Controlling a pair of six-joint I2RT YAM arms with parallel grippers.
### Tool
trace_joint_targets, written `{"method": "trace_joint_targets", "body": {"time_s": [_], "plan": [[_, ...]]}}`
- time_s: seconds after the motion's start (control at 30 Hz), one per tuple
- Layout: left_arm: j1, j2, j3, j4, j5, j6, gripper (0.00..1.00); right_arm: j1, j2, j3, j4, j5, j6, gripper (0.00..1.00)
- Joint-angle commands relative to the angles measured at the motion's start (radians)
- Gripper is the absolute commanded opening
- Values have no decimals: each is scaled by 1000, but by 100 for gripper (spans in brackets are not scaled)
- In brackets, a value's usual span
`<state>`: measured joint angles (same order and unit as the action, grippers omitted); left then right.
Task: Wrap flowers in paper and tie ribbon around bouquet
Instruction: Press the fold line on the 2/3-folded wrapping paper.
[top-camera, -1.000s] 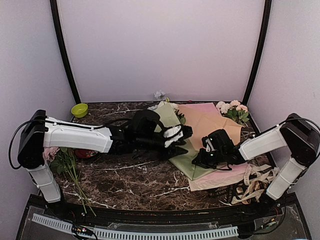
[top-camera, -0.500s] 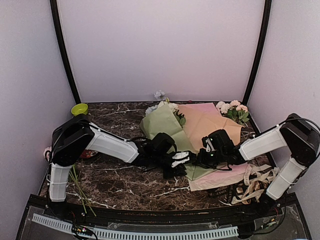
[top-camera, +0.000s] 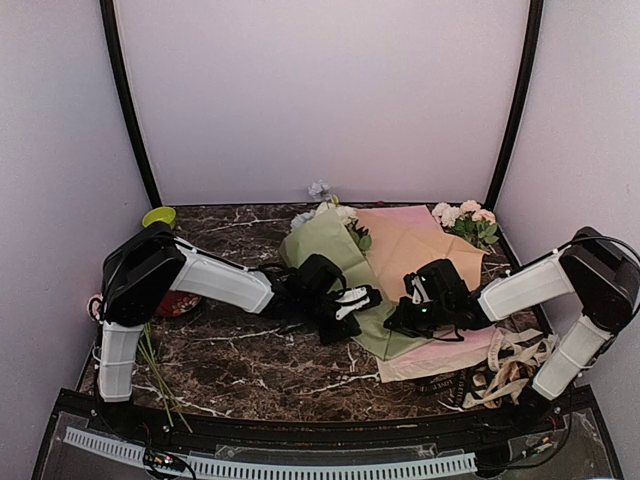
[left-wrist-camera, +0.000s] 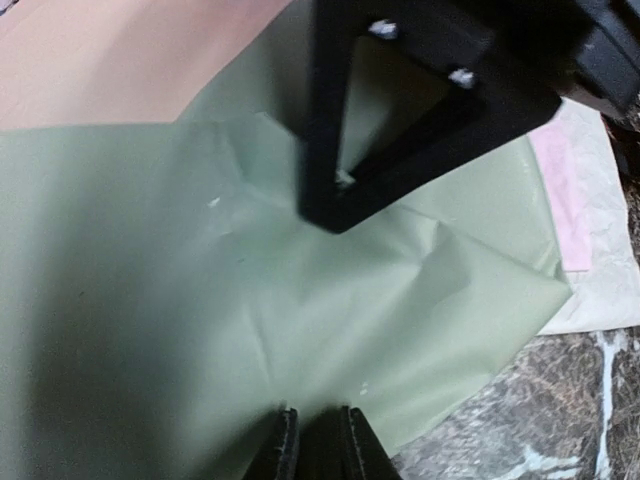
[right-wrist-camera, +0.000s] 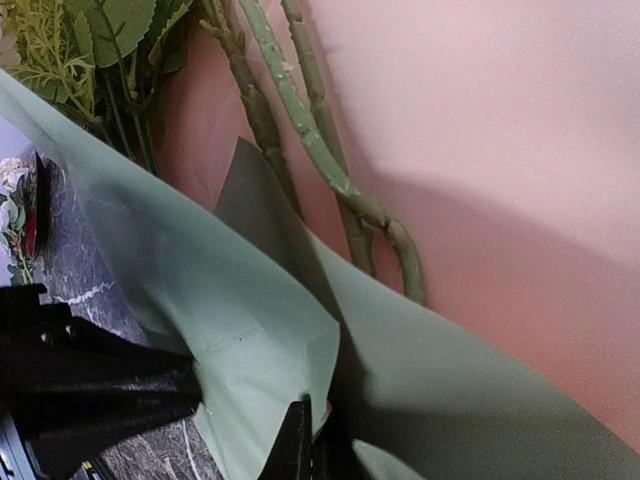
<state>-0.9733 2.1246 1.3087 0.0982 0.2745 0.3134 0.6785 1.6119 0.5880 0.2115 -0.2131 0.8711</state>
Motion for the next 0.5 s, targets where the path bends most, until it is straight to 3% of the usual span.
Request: {"method": "trace_joint_targets", "body": {"time_s": [0.0, 0.47], "plan": [[38, -13, 16, -94, -26, -70, 15, -5, 2, -22, -46, 0, -13, 0], [190, -51, -46, -110, -112, -115, 16, -5, 3, -20, -60, 1, -18, 0]]}}
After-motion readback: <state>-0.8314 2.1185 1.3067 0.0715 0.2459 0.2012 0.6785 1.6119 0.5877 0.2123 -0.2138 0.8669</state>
